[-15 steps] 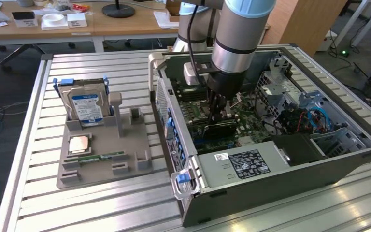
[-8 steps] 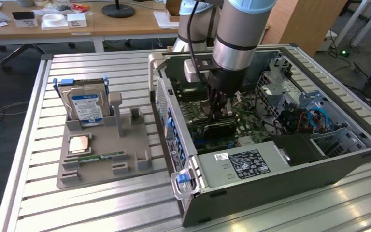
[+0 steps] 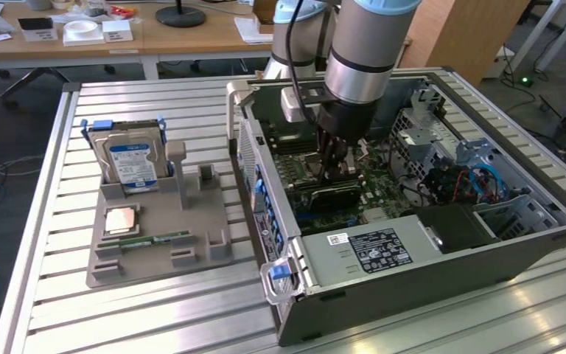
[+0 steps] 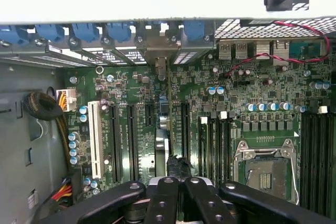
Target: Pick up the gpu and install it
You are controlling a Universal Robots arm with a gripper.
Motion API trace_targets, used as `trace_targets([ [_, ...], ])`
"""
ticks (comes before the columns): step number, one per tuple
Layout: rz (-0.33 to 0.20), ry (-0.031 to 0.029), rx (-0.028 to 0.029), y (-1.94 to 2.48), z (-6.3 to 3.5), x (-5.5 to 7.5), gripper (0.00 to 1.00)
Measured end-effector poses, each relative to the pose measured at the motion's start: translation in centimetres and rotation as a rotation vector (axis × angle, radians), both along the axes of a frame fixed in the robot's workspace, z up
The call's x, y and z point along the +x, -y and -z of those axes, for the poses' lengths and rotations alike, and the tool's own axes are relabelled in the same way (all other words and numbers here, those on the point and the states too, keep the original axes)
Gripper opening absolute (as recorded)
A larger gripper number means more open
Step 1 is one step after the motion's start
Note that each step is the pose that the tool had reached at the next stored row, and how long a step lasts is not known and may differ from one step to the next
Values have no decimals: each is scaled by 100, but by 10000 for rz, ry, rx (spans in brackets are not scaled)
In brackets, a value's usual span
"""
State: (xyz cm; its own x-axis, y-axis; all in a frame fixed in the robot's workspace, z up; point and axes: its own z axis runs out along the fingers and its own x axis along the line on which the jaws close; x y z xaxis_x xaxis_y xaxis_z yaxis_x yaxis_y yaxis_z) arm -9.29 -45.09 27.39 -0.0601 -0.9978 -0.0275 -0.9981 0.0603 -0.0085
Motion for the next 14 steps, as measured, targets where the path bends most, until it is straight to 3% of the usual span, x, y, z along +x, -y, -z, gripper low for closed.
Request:
trace_targets([
  [14, 0, 0, -1, 0, -92, 0, 11],
])
